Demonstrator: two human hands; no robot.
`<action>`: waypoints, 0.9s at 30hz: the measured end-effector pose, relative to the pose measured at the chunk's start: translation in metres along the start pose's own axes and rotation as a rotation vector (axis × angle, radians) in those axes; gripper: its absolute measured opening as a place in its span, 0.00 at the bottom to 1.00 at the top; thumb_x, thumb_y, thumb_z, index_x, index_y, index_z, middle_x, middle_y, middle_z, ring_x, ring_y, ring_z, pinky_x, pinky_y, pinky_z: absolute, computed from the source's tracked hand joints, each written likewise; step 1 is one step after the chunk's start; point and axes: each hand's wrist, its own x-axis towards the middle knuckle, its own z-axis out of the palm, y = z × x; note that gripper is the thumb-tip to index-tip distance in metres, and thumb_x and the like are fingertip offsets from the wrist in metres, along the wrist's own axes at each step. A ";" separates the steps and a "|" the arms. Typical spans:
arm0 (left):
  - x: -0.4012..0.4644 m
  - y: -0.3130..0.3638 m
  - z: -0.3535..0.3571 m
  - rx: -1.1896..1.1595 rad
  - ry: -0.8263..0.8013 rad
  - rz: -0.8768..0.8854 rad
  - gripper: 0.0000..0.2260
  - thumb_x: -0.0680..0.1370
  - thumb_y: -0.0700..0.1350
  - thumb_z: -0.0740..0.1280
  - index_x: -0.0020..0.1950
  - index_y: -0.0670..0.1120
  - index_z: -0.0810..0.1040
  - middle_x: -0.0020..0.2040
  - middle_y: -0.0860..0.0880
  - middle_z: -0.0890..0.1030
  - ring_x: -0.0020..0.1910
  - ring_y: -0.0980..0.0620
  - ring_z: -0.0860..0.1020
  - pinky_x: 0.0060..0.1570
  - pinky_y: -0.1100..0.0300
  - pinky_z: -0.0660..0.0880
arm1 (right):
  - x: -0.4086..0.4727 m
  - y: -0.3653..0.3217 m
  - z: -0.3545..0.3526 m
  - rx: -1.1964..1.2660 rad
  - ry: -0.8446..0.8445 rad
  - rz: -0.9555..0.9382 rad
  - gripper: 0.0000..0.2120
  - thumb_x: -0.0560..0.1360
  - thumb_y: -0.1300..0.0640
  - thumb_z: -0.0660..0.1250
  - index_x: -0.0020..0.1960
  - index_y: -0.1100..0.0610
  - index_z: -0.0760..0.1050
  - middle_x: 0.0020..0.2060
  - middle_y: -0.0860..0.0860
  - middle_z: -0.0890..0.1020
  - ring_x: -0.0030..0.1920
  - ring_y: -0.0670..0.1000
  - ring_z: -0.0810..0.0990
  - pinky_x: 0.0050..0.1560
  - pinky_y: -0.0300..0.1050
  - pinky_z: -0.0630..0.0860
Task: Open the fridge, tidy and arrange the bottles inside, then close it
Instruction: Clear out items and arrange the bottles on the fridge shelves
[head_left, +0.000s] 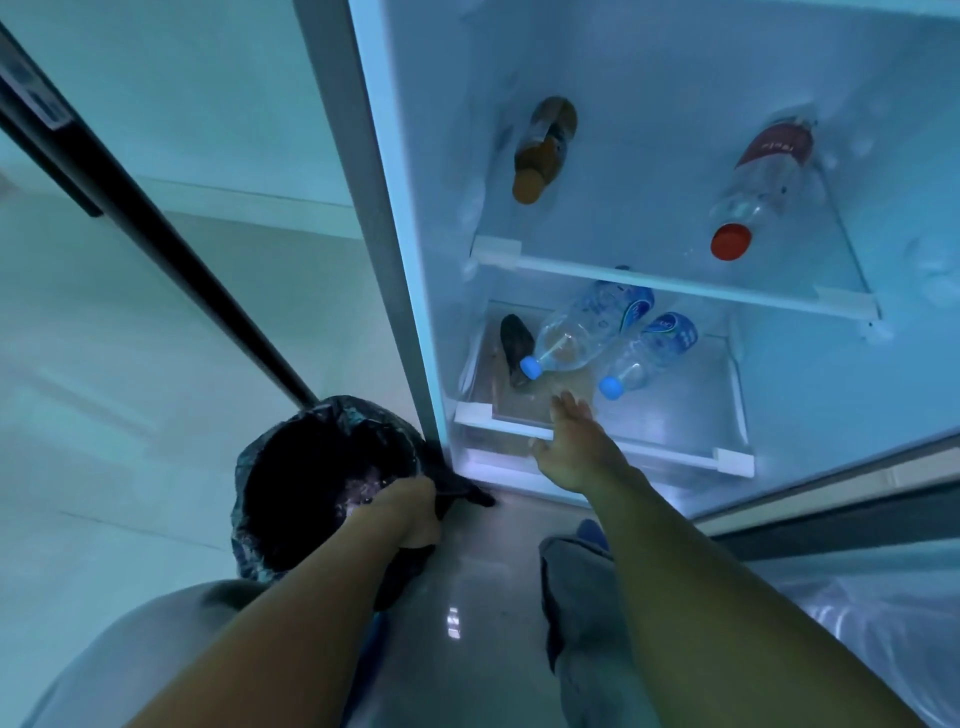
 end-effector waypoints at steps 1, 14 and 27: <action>-0.003 0.004 0.000 0.056 -0.045 0.023 0.22 0.74 0.50 0.69 0.67 0.44 0.74 0.65 0.46 0.76 0.62 0.45 0.76 0.55 0.59 0.73 | -0.001 -0.001 0.001 -0.002 0.005 0.004 0.34 0.81 0.48 0.58 0.81 0.56 0.45 0.81 0.50 0.44 0.80 0.54 0.44 0.77 0.56 0.56; 0.022 0.075 -0.036 -0.052 0.364 0.330 0.11 0.76 0.43 0.61 0.56 0.41 0.73 0.58 0.40 0.76 0.52 0.38 0.78 0.52 0.47 0.76 | 0.002 0.019 0.003 -0.048 0.141 0.022 0.33 0.81 0.44 0.57 0.79 0.58 0.51 0.80 0.55 0.49 0.78 0.61 0.54 0.75 0.56 0.60; 0.094 0.101 -0.065 0.118 0.518 0.356 0.37 0.74 0.53 0.68 0.79 0.53 0.52 0.81 0.52 0.42 0.72 0.40 0.62 0.61 0.44 0.69 | 0.016 0.034 0.007 -0.116 0.187 -0.086 0.39 0.79 0.43 0.62 0.80 0.58 0.48 0.80 0.58 0.48 0.78 0.60 0.52 0.75 0.55 0.58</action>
